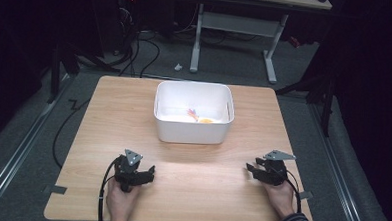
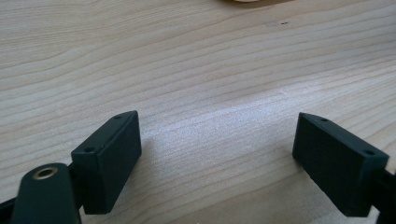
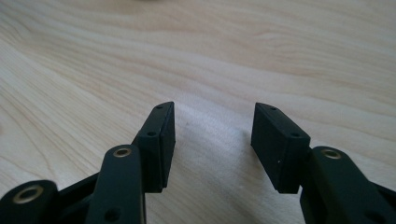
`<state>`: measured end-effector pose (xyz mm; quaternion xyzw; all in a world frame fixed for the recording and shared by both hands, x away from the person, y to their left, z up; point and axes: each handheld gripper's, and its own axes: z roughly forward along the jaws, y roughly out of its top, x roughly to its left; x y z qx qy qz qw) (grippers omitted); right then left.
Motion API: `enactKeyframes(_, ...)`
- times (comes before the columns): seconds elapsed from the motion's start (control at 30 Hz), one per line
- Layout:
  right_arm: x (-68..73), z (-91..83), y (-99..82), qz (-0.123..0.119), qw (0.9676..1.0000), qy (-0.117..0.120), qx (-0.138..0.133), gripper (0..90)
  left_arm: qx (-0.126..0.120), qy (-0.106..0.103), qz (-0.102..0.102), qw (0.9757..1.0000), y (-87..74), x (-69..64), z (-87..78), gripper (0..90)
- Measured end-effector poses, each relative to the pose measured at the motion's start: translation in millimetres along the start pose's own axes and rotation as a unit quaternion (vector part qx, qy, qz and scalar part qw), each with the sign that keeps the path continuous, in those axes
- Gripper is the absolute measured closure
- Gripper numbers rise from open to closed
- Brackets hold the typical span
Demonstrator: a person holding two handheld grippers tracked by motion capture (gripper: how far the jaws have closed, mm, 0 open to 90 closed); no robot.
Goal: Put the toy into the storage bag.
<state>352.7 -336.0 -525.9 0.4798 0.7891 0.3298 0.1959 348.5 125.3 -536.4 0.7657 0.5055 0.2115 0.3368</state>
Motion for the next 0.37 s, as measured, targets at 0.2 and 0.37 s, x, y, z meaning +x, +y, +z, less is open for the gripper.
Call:
enactKeyframes(0.2, 0.8, 2.5, -3.3, -0.011, 0.9998, -0.009, -0.015, 41.1, 0.0, 0.0, 0.0, 1.0, 0.0, 0.0, 0.0, 15.8)
enactKeyframes(0.37, 0.8, 2.3, -3.4, -0.007, 0.9998, -0.01, -0.013, 38.6, 0.0, 0.0, 0.0, 1.0, 0.0, 0.0, 0.0, 15.8)
